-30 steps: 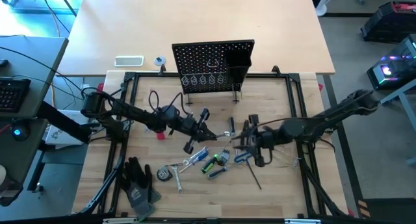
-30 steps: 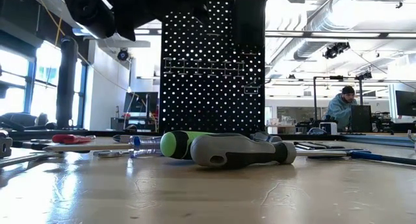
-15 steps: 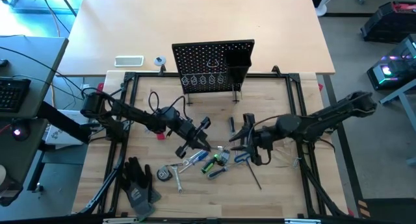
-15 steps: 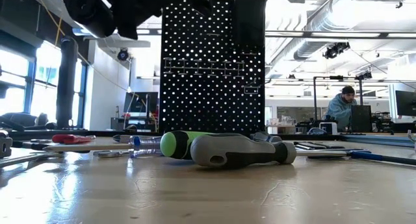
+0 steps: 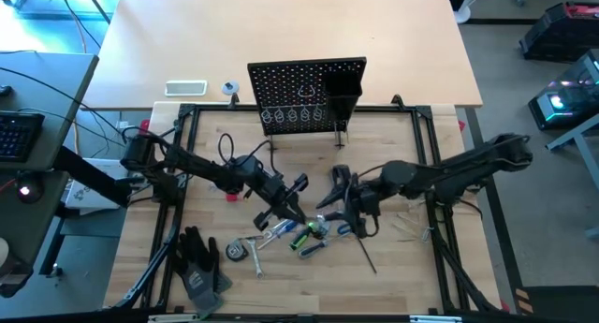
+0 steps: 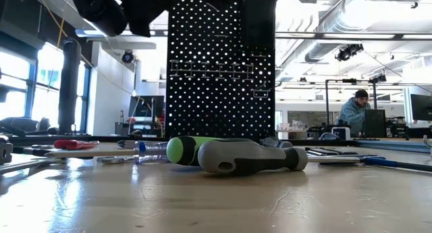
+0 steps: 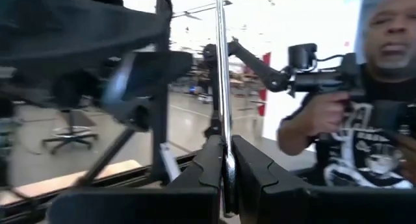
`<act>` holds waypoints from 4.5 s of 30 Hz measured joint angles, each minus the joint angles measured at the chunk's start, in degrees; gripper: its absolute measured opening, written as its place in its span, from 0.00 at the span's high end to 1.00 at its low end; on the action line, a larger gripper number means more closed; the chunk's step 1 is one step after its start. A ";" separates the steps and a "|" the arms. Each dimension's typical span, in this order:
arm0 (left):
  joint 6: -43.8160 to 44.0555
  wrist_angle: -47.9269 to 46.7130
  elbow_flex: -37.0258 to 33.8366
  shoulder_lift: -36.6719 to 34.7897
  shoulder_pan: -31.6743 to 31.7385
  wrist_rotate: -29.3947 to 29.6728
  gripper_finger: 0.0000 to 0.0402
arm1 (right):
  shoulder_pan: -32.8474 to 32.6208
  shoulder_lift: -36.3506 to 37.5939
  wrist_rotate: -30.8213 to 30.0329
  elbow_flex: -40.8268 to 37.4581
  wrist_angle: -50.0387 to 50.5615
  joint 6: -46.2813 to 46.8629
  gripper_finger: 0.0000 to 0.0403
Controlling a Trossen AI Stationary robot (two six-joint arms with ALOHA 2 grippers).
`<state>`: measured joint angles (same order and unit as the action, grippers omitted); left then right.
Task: Hang tools onto peg board
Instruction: Hang the wrench onto the pegboard
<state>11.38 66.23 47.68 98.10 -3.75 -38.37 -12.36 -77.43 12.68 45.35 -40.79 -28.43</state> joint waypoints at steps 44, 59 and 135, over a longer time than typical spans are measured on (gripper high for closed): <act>14.12 -0.38 8.37 9.03 0.44 -18.29 0.98 | -2.06 -7.70 17.58 13.50 17.19 -0.09 0.68; 15.02 -1.87 8.42 9.03 0.46 -19.48 0.98 | -2.39 -8.67 17.54 13.50 14.52 0.09 0.68; -18.04 -35.97 10.19 -0.67 5.91 12.24 0.68 | -6.25 8.92 -19.78 13.42 49.19 10.50 0.99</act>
<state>-6.66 30.26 57.87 97.43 2.16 -26.13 -18.60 -68.51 -7.10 58.76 8.40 -17.93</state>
